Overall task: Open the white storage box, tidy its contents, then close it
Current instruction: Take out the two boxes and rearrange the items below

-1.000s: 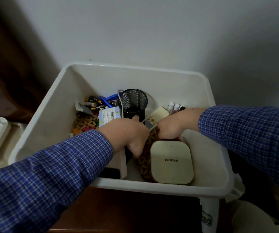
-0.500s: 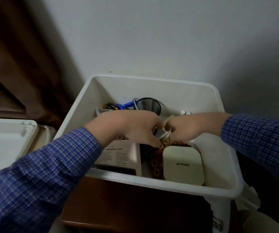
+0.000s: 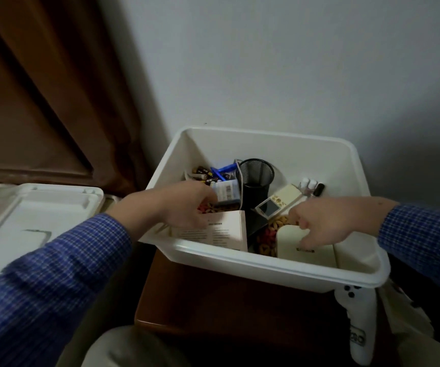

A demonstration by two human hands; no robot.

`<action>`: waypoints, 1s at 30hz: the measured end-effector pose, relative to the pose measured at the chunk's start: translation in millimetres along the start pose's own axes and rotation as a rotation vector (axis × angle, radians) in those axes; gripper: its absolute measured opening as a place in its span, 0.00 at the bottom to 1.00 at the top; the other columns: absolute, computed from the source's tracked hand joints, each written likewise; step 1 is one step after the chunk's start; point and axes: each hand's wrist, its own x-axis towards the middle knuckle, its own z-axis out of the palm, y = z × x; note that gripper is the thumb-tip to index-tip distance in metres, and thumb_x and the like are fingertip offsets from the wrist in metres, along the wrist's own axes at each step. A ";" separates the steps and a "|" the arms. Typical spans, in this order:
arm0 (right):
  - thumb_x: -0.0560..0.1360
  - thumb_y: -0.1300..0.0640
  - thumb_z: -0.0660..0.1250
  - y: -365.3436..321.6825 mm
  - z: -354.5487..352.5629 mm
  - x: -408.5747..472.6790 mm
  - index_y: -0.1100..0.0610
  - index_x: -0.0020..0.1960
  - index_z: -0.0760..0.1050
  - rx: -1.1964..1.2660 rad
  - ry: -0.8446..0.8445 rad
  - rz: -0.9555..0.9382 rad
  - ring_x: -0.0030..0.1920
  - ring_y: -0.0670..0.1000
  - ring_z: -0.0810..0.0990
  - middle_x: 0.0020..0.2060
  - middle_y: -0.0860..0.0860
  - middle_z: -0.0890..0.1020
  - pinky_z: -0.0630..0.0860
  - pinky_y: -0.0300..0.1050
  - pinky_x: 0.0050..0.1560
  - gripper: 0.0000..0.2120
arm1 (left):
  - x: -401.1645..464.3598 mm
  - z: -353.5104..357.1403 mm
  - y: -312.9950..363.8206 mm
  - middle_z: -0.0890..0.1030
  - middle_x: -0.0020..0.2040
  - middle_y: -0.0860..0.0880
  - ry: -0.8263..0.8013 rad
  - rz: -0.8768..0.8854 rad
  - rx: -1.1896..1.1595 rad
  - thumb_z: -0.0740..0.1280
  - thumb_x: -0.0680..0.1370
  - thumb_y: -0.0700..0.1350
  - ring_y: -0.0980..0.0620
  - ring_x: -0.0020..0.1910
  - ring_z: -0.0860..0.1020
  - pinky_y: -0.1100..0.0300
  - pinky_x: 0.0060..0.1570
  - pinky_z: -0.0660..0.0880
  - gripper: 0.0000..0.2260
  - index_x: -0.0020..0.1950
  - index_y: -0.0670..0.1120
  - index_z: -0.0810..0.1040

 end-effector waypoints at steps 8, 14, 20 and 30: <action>0.71 0.47 0.75 6.8 18.7 4.6 0.51 0.73 0.67 0.049 0.051 -0.004 0.55 0.49 0.79 0.60 0.46 0.77 0.80 0.45 0.57 0.33 | 16.6 6.9 0.6 0.79 0.58 0.54 -0.132 0.037 -0.025 0.75 0.73 0.50 0.53 0.55 0.78 0.52 0.58 0.78 0.22 0.66 0.52 0.77; 0.74 0.48 0.72 10.1 19.5 8.6 0.50 0.73 0.67 0.048 0.072 -0.019 0.56 0.48 0.78 0.59 0.45 0.77 0.78 0.43 0.57 0.30 | 23.3 6.0 -2.8 0.79 0.54 0.57 -0.152 0.069 -0.128 0.74 0.72 0.51 0.59 0.51 0.78 0.58 0.50 0.78 0.20 0.63 0.55 0.78; 0.75 0.54 0.70 7.2 12.2 15.4 0.50 0.67 0.74 0.234 0.200 -0.097 0.51 0.43 0.81 0.52 0.43 0.81 0.80 0.43 0.55 0.20 | 24.3 1.2 -0.8 0.77 0.45 0.58 -0.150 0.137 -0.210 0.75 0.72 0.50 0.62 0.43 0.77 0.66 0.39 0.70 0.13 0.53 0.58 0.77; 0.69 0.47 0.77 -48.4 1.5 42.1 0.42 0.59 0.74 0.280 0.442 -0.439 0.41 0.39 0.75 0.48 0.37 0.70 0.72 0.33 0.38 0.21 | -19.2 -42.2 -47.9 0.80 0.46 0.64 -0.051 0.092 -0.076 0.77 0.71 0.50 0.64 0.45 0.79 0.58 0.47 0.78 0.11 0.48 0.63 0.80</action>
